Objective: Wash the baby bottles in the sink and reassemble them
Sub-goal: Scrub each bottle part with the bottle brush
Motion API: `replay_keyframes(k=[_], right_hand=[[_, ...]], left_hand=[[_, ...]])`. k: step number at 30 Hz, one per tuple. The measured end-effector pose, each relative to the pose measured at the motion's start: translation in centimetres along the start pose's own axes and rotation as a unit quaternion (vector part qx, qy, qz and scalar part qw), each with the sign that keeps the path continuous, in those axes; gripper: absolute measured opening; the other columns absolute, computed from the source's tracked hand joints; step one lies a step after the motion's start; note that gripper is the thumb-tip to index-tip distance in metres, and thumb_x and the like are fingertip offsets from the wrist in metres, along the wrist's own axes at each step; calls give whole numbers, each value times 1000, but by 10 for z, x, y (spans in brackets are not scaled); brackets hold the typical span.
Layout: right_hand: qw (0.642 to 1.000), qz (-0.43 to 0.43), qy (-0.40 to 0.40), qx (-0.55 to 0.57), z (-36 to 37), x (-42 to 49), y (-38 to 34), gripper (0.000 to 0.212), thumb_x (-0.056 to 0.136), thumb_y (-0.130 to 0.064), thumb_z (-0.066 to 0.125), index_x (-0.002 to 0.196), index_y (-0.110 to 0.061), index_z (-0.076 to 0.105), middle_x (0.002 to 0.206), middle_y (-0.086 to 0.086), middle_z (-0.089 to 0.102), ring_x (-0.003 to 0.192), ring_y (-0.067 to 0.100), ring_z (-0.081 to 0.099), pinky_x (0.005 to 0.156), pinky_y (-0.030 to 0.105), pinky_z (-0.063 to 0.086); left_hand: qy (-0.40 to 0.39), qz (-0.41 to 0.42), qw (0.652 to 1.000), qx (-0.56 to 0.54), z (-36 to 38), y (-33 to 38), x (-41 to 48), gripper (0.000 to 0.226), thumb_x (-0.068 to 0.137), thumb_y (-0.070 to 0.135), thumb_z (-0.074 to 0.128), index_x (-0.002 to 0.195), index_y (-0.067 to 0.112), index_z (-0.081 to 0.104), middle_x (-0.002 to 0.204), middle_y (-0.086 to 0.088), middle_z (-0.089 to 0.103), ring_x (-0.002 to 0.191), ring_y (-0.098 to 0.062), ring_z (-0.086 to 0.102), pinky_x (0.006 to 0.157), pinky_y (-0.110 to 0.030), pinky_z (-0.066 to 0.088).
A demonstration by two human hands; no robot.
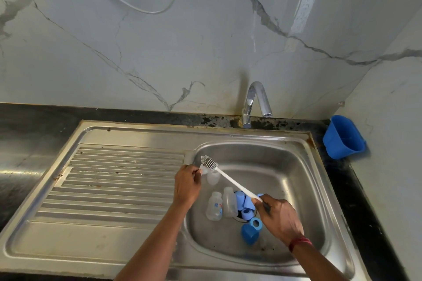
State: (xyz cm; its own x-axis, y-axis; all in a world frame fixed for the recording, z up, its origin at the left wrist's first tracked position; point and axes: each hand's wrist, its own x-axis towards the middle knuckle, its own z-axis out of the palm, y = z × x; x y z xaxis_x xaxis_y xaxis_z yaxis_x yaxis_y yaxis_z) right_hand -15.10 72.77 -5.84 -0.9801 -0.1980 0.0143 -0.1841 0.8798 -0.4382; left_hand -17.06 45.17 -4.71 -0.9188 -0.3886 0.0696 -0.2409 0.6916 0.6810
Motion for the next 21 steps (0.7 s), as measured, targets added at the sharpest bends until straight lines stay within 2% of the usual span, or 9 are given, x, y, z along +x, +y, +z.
replay_keyframes(k=[4, 8, 11, 15, 18, 20, 21], right_hand=[[1000, -9, -5, -19, -1, 1, -4, 26, 94, -43, 58, 90, -21, 69, 52, -8, 45, 46, 16, 41, 44, 24, 32], [1000, -8, -2, -1, -2, 4, -11, 21, 94, -39, 62, 88, -20, 70, 46, -12, 36, 45, 17, 40, 45, 29, 40], [1000, -1, -4, 2, 0, 7, -15, 26, 94, -41, 61, 81, -19, 66, 44, -11, 35, 42, 16, 40, 44, 32, 44], [1000, 22, -7, 10, 2, 7, -11, 30, 95, -45, 57, 76, -22, 61, 43, -8, 39, 39, 12, 39, 41, 30, 41], [999, 34, -10, 35, -4, 3, -9, 29, 95, -42, 57, 75, -22, 60, 40, -6, 41, 35, 9, 44, 38, 17, 31], [997, 42, -16, 56, -6, 3, -10, 28, 96, -41, 56, 74, -24, 57, 40, -6, 41, 40, 2, 49, 37, 18, 31], [997, 44, -17, 60, -5, 4, -11, 27, 96, -41, 57, 74, -26, 57, 41, -6, 41, 39, 5, 48, 37, 17, 29]], left_hand=[[-8, 13, 1000, 15, -2, 2, -1, 10, 92, 2, 62, 97, -1, 71, 93, -15, 68, 83, -27, 63, 72, -20, 36], [-34, 38, 999, 3, -2, 7, -3, 9, 85, -4, 66, 90, 3, 69, 88, -11, 69, 75, -16, 55, 65, -14, 32], [-55, 26, 998, -19, -2, 10, -4, 12, 82, -4, 68, 91, 4, 68, 88, -7, 70, 75, -14, 60, 63, -9, 39], [-35, -12, 998, -46, -7, 13, 0, 11, 82, 3, 74, 90, 6, 68, 86, -4, 70, 76, -15, 60, 65, -20, 40], [-13, -75, 991, -112, -10, 10, 7, 12, 82, 5, 75, 89, 7, 65, 88, -5, 71, 80, -21, 66, 73, -33, 54], [-20, -102, 982, -160, -9, 9, 10, 10, 84, 6, 72, 85, 12, 64, 86, -7, 71, 81, -25, 69, 76, -43, 59], [-29, -114, 975, -189, -9, 10, 10, 11, 85, 5, 69, 84, 14, 63, 86, -8, 71, 81, -26, 71, 77, -46, 60]])
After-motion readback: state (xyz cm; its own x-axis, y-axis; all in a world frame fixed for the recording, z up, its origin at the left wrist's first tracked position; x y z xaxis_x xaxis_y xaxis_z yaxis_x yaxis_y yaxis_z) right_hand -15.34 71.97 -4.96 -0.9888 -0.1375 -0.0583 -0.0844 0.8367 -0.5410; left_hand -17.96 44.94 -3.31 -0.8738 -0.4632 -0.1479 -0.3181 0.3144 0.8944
